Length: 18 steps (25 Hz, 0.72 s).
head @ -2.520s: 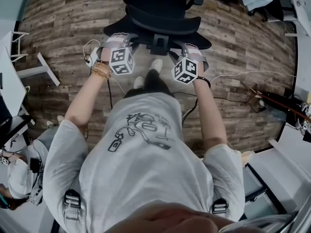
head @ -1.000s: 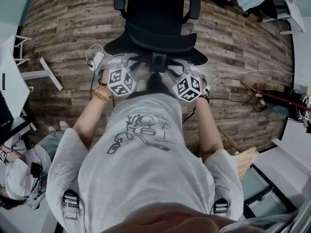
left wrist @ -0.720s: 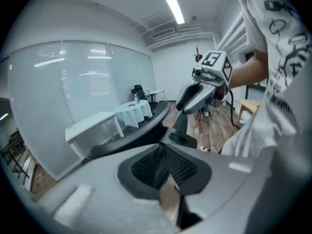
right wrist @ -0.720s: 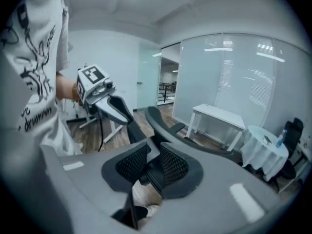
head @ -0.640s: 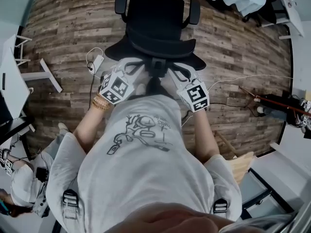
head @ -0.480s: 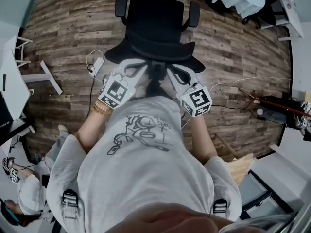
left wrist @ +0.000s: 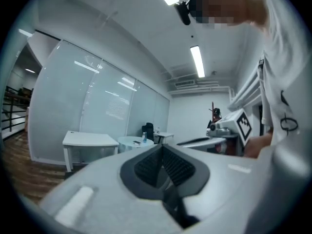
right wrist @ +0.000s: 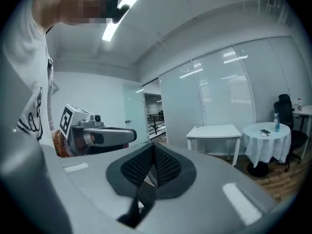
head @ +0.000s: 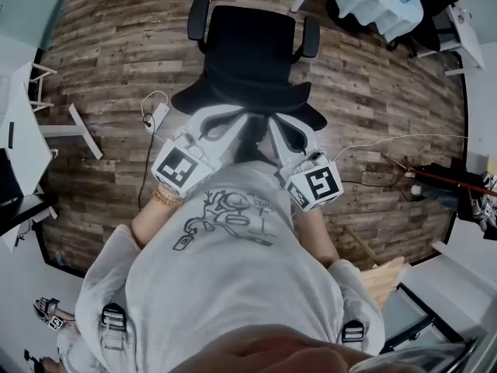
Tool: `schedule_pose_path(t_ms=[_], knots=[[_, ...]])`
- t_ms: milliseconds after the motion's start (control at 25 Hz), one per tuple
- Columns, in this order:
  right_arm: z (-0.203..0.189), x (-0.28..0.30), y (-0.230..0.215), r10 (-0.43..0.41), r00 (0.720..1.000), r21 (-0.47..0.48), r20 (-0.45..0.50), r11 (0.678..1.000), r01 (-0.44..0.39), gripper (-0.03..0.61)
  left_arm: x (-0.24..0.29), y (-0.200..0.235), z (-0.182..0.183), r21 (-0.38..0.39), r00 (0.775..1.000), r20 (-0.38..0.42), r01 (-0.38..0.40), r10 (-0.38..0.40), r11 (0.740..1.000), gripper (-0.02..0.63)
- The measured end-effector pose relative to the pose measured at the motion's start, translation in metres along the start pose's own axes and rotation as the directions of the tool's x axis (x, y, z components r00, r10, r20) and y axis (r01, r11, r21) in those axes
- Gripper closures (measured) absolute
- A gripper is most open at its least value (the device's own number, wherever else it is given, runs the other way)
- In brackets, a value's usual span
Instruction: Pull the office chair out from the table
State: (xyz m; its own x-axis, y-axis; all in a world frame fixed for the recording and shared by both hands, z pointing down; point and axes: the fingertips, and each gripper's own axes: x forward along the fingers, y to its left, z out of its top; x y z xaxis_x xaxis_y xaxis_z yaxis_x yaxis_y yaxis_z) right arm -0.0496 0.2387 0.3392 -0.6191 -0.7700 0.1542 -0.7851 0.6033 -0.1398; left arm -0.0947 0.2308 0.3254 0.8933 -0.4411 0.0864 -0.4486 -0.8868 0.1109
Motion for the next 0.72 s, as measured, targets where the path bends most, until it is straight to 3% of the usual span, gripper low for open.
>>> schedule_pose_path(t_ms=[720], knots=[[0.018,0.004,0.010,-0.005,1.000,-0.021,0.025,1.000,0.006,0.572,0.003,-0.003,0.001,0.013,1.000,0.000,0.010,-0.010,1.000,0.612]])
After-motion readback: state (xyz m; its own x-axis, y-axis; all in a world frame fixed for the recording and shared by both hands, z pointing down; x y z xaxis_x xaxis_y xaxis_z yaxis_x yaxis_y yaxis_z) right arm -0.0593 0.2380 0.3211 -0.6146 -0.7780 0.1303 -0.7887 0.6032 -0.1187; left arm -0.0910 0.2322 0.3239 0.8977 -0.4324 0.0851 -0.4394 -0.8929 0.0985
